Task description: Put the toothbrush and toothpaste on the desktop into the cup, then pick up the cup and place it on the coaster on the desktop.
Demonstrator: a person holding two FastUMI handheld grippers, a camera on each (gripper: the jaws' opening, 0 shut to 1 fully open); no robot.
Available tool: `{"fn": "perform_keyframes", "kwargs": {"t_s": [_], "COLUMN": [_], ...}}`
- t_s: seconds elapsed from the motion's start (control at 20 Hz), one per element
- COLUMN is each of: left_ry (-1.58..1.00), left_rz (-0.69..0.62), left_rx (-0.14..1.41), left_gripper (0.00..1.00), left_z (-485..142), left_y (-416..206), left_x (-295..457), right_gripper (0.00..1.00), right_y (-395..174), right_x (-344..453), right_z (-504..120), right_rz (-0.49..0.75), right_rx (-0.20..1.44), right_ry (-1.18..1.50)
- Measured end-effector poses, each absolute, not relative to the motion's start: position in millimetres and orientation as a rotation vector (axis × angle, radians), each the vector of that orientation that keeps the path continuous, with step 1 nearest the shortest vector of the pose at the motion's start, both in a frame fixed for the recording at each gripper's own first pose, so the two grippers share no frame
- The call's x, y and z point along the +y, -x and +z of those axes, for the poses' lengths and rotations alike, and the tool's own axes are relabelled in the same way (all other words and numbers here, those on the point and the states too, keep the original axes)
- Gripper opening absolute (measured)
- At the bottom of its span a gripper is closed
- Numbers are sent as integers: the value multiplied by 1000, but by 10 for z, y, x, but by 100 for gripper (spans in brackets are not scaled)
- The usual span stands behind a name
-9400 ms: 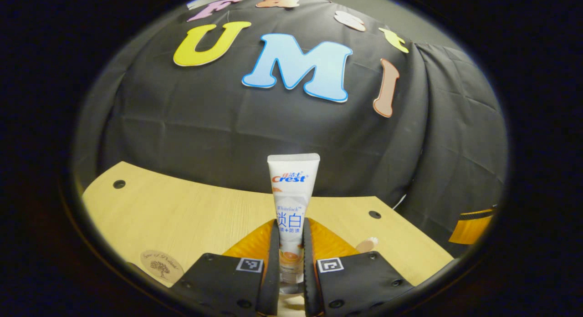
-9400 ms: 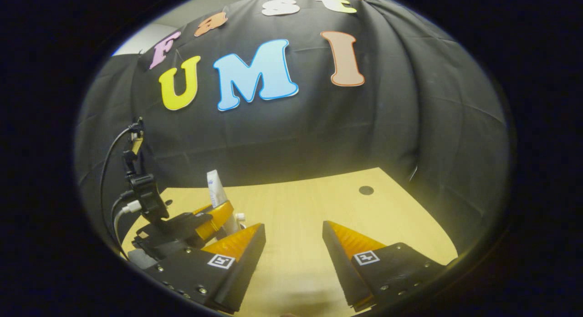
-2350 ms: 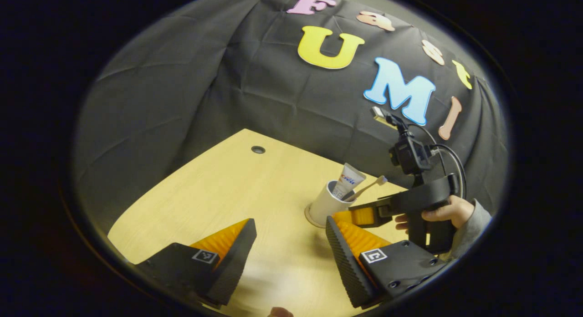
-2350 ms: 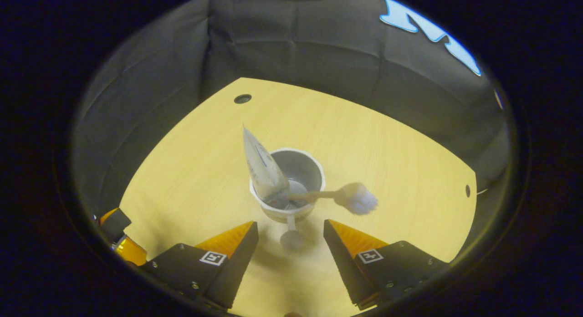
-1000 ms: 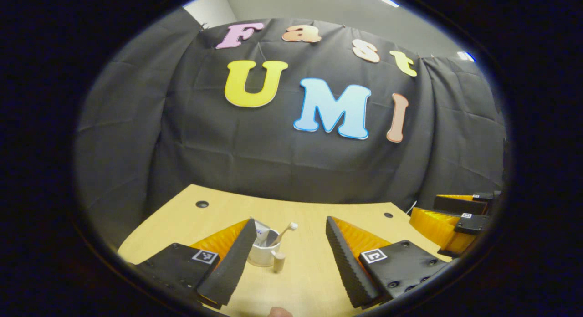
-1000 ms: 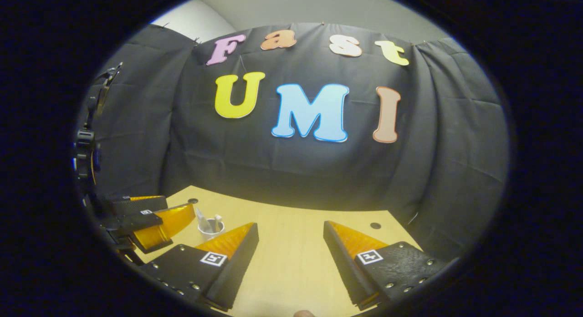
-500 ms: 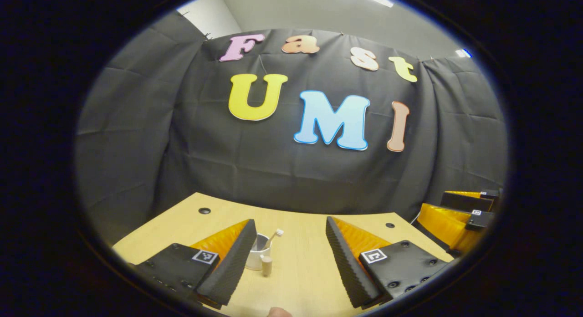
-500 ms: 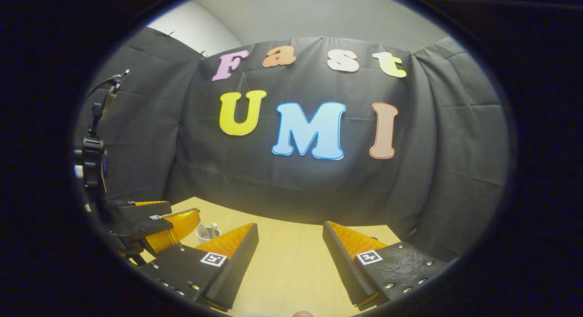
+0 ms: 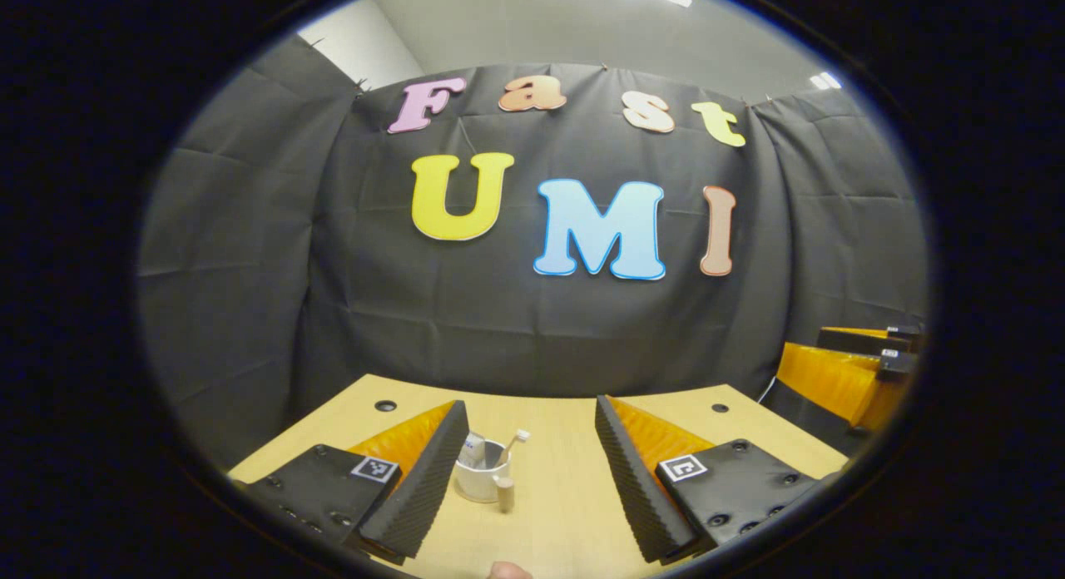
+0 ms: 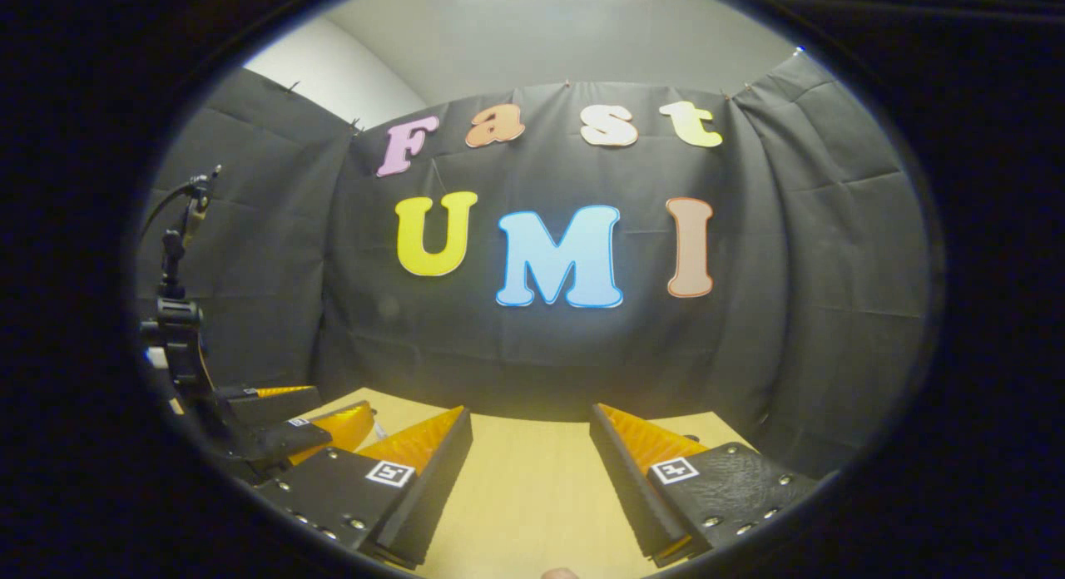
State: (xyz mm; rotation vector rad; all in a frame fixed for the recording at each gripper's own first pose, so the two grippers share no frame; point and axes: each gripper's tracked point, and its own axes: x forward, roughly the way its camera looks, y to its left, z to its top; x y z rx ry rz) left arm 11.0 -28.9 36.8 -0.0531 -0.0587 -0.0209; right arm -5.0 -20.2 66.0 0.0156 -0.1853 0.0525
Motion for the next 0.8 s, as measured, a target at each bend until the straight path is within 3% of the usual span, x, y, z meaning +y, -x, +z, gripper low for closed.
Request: {"fn": "perform_keyframes", "kwargs": {"t_s": [0.8], "left_ry": [59], "left_rz": [-58], "left_rx": [-90], "left_gripper": [98], "left_z": [518], "left_y": [-85], "left_x": [-322], "right_gripper": [88], "right_y": [170], "right_x": [-415], "right_z": [748], "right_rz": [-25], "right_rx": [-207], "right_ry": [-34]}}
